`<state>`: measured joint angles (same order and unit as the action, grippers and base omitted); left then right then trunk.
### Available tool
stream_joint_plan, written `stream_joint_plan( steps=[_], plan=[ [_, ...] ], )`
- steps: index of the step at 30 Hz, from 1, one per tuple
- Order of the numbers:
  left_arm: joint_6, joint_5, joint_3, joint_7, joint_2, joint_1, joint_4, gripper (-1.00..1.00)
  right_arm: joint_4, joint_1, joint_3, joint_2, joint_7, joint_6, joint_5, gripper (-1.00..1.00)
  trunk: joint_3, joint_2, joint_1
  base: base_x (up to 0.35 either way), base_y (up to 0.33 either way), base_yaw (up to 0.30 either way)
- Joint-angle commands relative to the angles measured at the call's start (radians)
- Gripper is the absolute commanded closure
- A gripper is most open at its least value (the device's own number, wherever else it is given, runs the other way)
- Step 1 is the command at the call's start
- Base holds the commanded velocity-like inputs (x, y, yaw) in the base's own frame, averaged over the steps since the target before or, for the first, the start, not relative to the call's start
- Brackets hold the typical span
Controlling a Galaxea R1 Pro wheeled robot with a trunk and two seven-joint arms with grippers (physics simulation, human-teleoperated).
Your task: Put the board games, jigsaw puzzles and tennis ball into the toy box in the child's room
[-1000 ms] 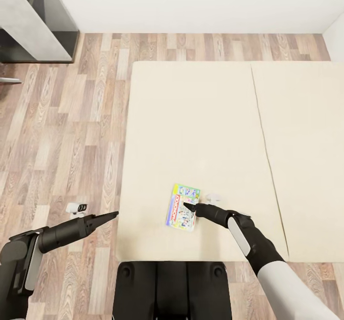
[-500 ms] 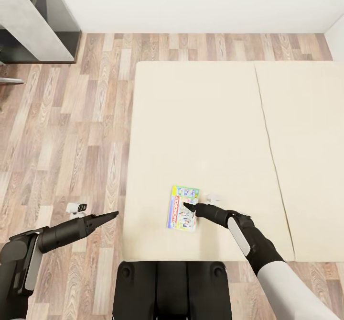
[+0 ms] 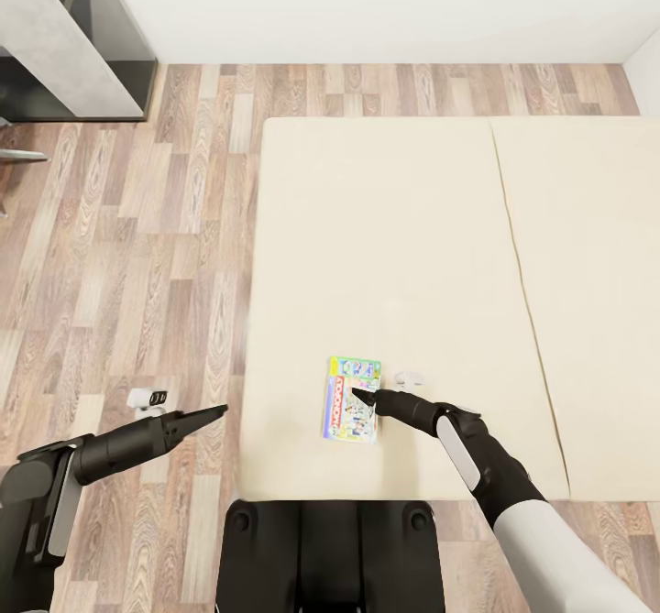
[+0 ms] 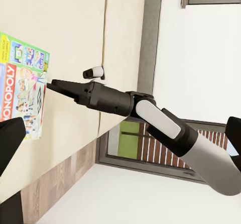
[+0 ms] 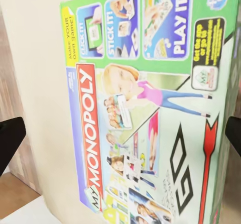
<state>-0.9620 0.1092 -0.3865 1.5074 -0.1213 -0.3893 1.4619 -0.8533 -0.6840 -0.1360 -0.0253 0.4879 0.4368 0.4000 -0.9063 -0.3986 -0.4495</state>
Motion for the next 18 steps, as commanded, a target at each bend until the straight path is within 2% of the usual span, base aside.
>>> stream_joint_plan(
  steps=[1,18],
  plan=[
    [-0.011,0.0,0.0,0.004,0.0,0.0,0.0,-1.0,-0.001,0.0,-0.002,-0.001,-0.002,0.006,0.008,-1.0,-0.001,-0.001,-0.001,0.0,0.13,0.0],
    [-0.011,0.0,0.0,0.004,-0.001,0.0,0.0,-1.0,-0.001,0.0,-0.002,-0.001,-0.002,0.006,0.009,-1.0,-0.001,-0.001,-0.001,0.0,0.045,0.0]
  ],
)
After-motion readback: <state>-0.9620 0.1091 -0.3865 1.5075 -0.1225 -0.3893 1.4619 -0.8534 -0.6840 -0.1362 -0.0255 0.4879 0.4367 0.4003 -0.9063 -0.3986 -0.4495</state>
